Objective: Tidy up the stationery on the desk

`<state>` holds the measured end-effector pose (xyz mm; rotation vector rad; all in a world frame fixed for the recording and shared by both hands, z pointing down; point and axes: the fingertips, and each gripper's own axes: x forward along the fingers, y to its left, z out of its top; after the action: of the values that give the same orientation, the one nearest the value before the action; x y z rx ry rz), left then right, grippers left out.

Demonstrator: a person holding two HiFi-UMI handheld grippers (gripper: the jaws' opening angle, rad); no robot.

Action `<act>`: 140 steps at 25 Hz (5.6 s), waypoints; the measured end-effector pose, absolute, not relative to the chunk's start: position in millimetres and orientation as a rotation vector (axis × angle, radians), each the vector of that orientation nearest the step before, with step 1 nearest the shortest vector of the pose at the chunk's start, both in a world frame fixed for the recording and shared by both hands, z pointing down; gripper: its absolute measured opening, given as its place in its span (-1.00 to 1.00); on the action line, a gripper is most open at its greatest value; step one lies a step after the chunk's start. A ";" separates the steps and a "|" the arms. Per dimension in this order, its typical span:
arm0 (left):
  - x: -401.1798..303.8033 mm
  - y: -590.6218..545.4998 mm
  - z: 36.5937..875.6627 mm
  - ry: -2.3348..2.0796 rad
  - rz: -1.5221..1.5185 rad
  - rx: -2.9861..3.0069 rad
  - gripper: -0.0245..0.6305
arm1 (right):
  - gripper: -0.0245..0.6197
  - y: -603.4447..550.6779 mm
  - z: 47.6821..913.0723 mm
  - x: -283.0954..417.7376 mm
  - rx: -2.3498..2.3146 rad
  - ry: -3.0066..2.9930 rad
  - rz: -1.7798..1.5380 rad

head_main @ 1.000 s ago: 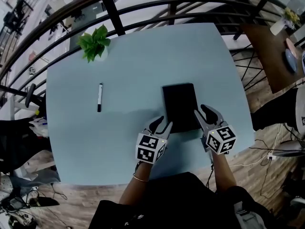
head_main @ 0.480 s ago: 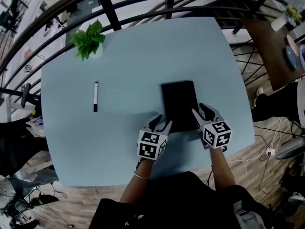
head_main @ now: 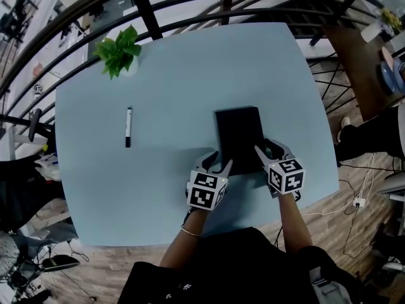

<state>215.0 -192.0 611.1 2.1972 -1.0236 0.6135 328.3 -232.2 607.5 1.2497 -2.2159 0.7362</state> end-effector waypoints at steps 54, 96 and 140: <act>109.6 -132.3 613.3 -1.268 0.533 1.998 -0.48 | -0.51 -173.1 610.2 212.9 0.928 -2.286 0.610; 52.8 -76.0 611.5 -1.406 0.492 1.921 -0.54 | -0.52 -114.9 607.3 157.7 0.770 -2.324 0.521; 20.9 -65.5 566.1 -1.544 0.262 2.005 -0.87 | -0.69 -114.1 565.6 162.8 0.889 -2.514 0.536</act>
<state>20.9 -65.5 566.1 2.0048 -1.5440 0.2622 162.8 -114.1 565.6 0.8892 -2.5143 0.5355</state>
